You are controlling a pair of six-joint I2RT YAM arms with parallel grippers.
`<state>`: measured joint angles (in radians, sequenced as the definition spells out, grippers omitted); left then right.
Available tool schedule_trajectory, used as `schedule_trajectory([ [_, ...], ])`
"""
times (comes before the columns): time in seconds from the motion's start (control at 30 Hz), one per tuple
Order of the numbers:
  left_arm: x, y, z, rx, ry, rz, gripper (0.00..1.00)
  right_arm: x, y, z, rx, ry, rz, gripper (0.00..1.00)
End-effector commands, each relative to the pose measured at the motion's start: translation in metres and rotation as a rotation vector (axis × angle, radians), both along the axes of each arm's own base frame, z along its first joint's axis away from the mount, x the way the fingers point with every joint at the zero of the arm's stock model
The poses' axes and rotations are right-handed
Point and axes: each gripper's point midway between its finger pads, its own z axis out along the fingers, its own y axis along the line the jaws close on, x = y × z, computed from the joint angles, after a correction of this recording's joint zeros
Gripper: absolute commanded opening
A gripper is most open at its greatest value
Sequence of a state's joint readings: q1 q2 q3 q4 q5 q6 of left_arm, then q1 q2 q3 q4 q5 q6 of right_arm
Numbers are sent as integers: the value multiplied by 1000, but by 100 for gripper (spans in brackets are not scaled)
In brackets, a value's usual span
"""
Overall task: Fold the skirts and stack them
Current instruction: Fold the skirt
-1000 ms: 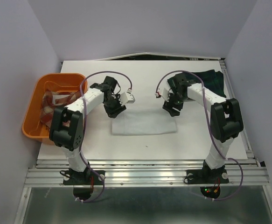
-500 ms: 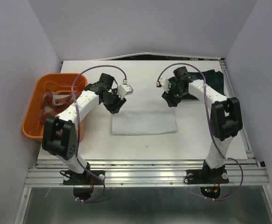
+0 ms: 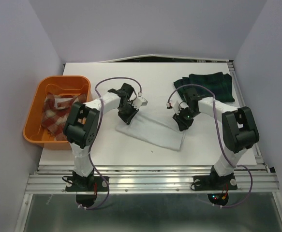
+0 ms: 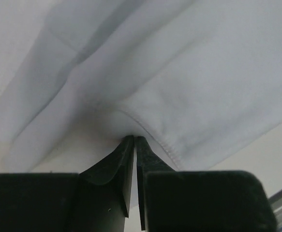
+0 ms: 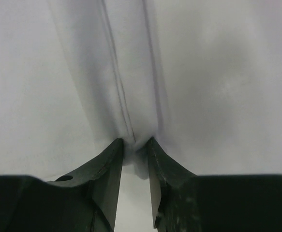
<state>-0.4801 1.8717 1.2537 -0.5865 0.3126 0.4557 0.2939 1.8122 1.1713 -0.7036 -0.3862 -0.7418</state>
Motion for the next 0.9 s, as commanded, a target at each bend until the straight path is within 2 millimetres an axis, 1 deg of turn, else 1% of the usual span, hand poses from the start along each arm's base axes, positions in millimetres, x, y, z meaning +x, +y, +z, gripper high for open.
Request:
schedule_trajectory([
  [0.0, 68, -17, -1, 22, -125, 37, 17, -76, -3, 2, 47, 226, -69, 32],
  [0.03, 79, -16, -11, 52, -129, 37, 17, -86, 3, 6, 72, 251, -75, 32],
  [0.07, 105, -26, 7, 37, -201, 33, 18, -104, 20, 18, 120, 277, -41, 33],
  [0.1, 118, -28, 13, 39, -234, 39, 22, -116, 30, 23, 139, 305, -28, 35],
  [0.13, 130, -25, 14, 61, -262, 54, 34, -129, 41, 29, 155, 344, -44, 38],
  [0.17, 148, -31, 33, 39, -316, 68, 41, -134, 53, 37, 158, 327, -24, 40],
  [0.2, 155, -33, 42, 30, -342, 70, 46, -140, 70, 44, 167, 313, 8, 48],
  [0.23, 161, -33, 60, 16, -381, 75, 52, -135, 79, 56, 203, 315, -37, 53],
  [0.27, 163, -33, 74, 1, -413, 71, 54, -133, 87, 68, 248, 319, -50, 57],
  [0.3, 163, -31, 81, -9, -448, 56, 56, -128, 95, 80, 285, 315, -67, 60],
  [0.33, 162, -29, 117, -44, -527, 59, 59, -116, 102, 95, 309, 273, -68, 60],
  [0.37, 155, -25, 117, -51, -549, 58, 61, -107, 102, 99, 296, 241, -79, 60],
  [0.4, 149, -22, 126, -64, -574, 46, 64, -101, 102, 105, 297, 211, -81, 60],
  [0.43, 138, -19, 162, -113, -646, 47, 68, -91, 99, 110, 301, 179, -101, 59],
  [0.47, 127, -16, 172, -137, -667, 38, 73, -84, 98, 116, 308, 155, -114, 59],
  [0.5, 112, -12, 162, -143, -660, 25, 77, -77, 98, 124, 327, 134, -127, 58],
  [0.53, 100, -11, 201, -209, -765, 17, 98, -69, 100, 134, 378, 121, -145, 56],
  [0.57, 86, -6, 201, -208, -769, 11, 99, -66, 102, 136, 393, 109, -152, 56],
  [0.6, 72, -4, 186, -198, -774, 1, 99, -58, 109, 144, 447, 101, -164, 56],
  [0.63, 57, -1, 209, -226, -848, 0, 98, -56, 114, 143, 471, 110, -160, 56],
  [0.67, 47, 1, 197, -218, -857, 3, 98, -59, 123, 146, 521, 144, -133, 56],
  [0.7, 32, -8, 197, -228, -870, -28, 99, -55, 130, 146, 556, 151, -121, 55],
  [0.73, 21, -7, 207, -228, -910, -37, 98, -55, 134, 142, 572, 179, -108, 55],
  [0.77, 12, -10, 205, -220, -918, -42, 98, -55, 138, 128, 564, 238, -111, 54],
  [0.8, 4, -10, 194, -190, -912, -36, 98, -58, 142, 123, 579, 287, -97, 52],
  [0.83, 0, -7, 189, -134, -923, -15, 99, -60, 143, 114, 575, 314, -90, 51],
  [0.87, -16, -18, 172, -112, -873, -70, 99, -62, 142, 98, 552, 358, -100, 50],
])
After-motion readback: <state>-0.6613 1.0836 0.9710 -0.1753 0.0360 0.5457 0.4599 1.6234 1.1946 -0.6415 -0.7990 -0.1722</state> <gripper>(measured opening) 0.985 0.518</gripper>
